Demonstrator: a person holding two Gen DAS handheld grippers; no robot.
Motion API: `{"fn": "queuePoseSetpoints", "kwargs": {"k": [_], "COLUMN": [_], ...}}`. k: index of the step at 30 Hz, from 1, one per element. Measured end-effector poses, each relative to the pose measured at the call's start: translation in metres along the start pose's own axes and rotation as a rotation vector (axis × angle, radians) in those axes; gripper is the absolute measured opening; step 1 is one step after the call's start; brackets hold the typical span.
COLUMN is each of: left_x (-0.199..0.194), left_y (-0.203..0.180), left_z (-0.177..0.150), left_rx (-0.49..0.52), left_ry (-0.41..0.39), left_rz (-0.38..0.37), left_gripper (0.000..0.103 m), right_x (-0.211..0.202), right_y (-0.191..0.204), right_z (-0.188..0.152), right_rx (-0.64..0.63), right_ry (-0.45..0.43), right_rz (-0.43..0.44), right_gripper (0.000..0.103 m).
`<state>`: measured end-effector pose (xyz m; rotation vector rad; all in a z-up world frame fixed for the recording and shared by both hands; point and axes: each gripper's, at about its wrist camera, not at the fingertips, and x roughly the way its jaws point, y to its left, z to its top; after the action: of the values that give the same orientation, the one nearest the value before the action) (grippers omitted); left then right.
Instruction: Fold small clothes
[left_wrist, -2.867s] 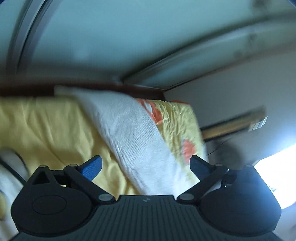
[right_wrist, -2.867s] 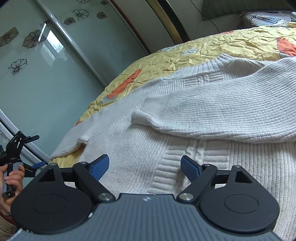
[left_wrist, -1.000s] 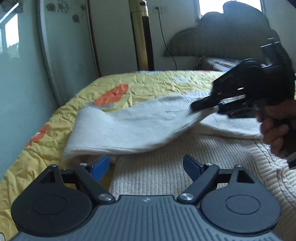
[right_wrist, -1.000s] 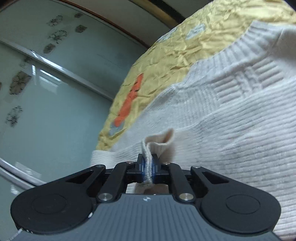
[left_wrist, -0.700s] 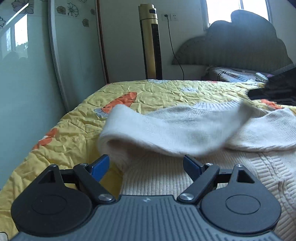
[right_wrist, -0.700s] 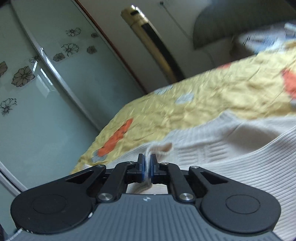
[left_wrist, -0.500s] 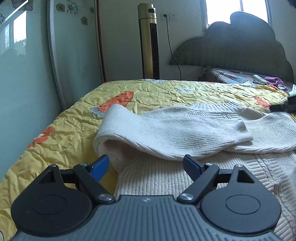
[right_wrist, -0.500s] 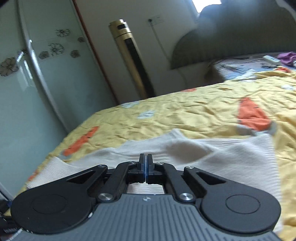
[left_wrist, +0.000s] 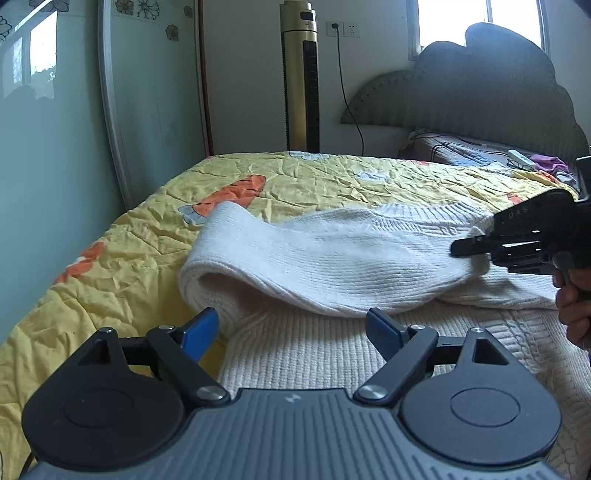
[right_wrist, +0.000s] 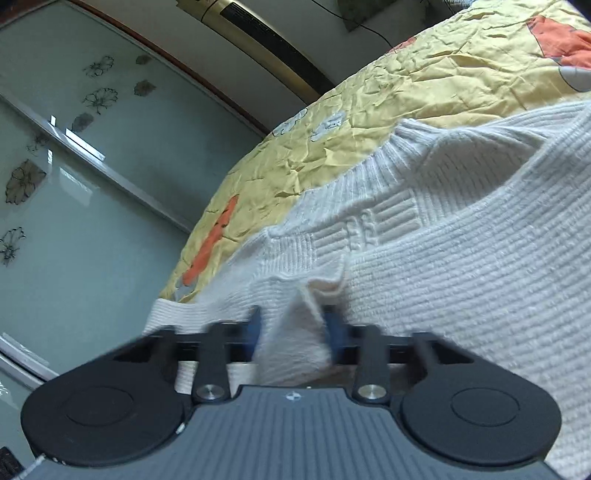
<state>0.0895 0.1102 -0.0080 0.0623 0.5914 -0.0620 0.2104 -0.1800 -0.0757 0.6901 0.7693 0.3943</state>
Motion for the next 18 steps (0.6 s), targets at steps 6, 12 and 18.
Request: {"fn": "queuePoseSetpoints", "kwargs": {"k": [6, 12, 18], "left_x": [-0.002, 0.008, 0.021], "left_y": [0.013, 0.014, 0.005], "left_z": [0.003, 0.008, 0.015], "left_rx": [-0.027, -0.033, 0.004], "left_ry": [-0.009, 0.006, 0.017], "left_rz": [0.01, 0.008, 0.041], "left_gripper": [0.087, 0.087, 0.087], "right_x": [-0.041, -0.088, -0.086], "right_y": [0.029, 0.022, -0.001], "right_z": [-0.008, -0.005, -0.008], "right_rx": [-0.205, -0.33, -0.295], "right_ry": [-0.146, -0.234, -0.225], "right_rz": [-0.134, -0.313, -0.48], "right_gripper": [0.013, 0.013, 0.029]}}
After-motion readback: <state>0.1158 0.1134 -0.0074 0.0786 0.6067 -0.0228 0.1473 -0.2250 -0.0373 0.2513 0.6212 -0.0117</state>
